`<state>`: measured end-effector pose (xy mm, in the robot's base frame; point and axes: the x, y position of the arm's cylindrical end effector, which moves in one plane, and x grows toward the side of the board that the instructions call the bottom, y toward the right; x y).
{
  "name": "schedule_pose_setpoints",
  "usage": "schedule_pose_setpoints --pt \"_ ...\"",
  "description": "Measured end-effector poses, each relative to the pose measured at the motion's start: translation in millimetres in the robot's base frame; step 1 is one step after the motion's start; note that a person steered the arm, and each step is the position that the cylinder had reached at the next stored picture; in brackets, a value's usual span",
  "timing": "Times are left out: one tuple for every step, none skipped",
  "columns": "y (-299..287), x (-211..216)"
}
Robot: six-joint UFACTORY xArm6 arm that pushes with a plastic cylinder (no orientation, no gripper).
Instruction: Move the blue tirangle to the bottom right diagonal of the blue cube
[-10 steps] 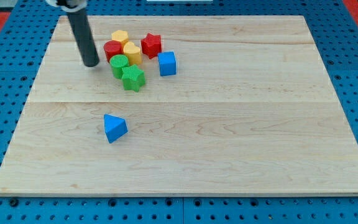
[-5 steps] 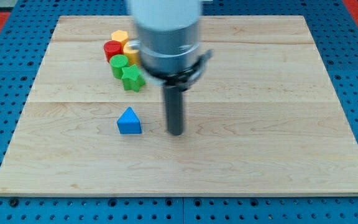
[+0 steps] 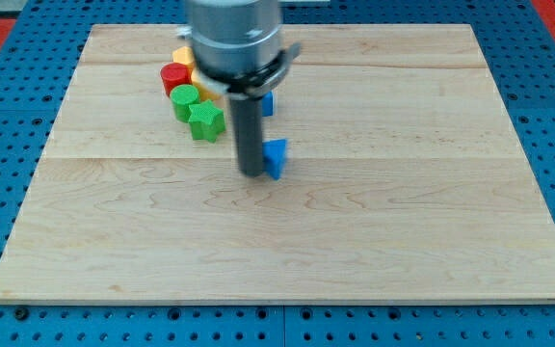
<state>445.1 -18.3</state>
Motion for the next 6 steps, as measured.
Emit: schedule_pose_setpoints --pt "29 -36" --pt "27 -6" --pt "95 -6" --pt "110 -46" --pt "89 -65" --pt "84 -70"
